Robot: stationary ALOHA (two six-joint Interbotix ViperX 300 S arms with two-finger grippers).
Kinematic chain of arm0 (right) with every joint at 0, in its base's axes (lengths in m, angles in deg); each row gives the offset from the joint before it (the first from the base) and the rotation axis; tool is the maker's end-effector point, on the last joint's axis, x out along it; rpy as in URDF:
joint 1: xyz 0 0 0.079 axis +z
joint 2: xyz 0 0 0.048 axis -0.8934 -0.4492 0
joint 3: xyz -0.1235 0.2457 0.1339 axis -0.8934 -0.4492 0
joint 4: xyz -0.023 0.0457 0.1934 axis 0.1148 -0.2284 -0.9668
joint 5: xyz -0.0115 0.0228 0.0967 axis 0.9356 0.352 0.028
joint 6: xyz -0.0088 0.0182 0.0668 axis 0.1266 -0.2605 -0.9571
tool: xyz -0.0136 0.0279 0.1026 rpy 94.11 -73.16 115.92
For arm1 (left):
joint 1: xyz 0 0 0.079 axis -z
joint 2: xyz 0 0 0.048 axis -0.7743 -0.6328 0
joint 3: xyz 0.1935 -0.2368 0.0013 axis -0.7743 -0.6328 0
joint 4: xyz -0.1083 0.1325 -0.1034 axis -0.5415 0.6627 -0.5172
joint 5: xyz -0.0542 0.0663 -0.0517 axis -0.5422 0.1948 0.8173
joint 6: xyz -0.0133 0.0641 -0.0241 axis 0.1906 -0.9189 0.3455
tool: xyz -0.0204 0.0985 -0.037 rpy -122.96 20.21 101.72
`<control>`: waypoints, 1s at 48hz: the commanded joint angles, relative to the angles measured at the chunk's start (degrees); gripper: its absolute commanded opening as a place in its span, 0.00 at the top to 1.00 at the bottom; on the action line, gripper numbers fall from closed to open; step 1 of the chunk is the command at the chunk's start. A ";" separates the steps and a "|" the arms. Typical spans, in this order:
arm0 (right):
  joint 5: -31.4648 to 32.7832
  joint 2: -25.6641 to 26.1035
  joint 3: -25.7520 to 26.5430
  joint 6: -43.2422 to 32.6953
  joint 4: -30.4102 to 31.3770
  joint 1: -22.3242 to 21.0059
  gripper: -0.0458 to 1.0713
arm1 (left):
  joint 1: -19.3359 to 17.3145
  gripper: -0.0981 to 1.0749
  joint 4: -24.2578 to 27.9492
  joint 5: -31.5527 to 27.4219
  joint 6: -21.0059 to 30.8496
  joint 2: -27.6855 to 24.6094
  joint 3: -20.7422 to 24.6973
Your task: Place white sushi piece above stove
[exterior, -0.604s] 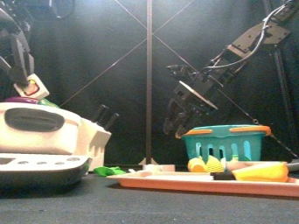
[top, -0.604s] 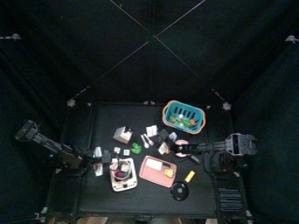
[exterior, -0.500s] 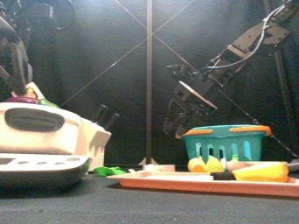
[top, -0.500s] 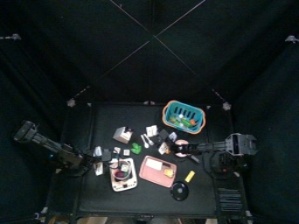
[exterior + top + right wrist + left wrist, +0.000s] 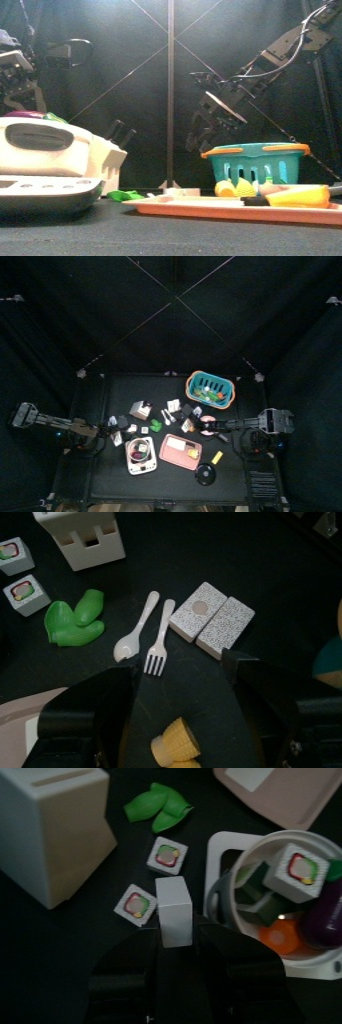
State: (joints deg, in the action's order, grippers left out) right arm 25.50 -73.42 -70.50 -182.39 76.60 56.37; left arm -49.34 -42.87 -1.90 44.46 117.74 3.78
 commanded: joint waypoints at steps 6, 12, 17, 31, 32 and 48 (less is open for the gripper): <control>0.18 1.32 -0.18 -0.09 0.09 -0.26 0.11 | -2.81 0.40 0.18 9.67 -0.18 -0.26 -0.88; 0.18 1.32 -0.35 -0.18 -0.18 -0.35 0.11 | -4.66 0.40 0.09 13.10 -0.18 -1.32 -2.02; 0.18 1.32 -0.35 -0.09 -0.35 -0.35 0.11 | -5.80 0.38 -0.62 14.41 -0.09 -3.08 -2.72; 0.18 1.32 -0.44 -0.09 -0.35 -0.35 0.11 | -7.03 0.20 -1.23 14.85 -0.09 -6.06 -2.46; 0.18 1.32 -0.44 -0.09 -0.35 -0.35 0.11 | -7.12 0.19 -1.23 14.85 -0.09 -6.06 -2.46; 0.18 1.32 -0.53 -0.09 -0.35 -0.44 0.11 | -7.38 0.11 -1.14 14.85 -0.09 -6.06 -1.58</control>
State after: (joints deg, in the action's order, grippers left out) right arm 25.50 -73.42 -71.55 -182.39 76.16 56.19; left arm -56.46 -44.10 12.60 44.37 111.76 0.62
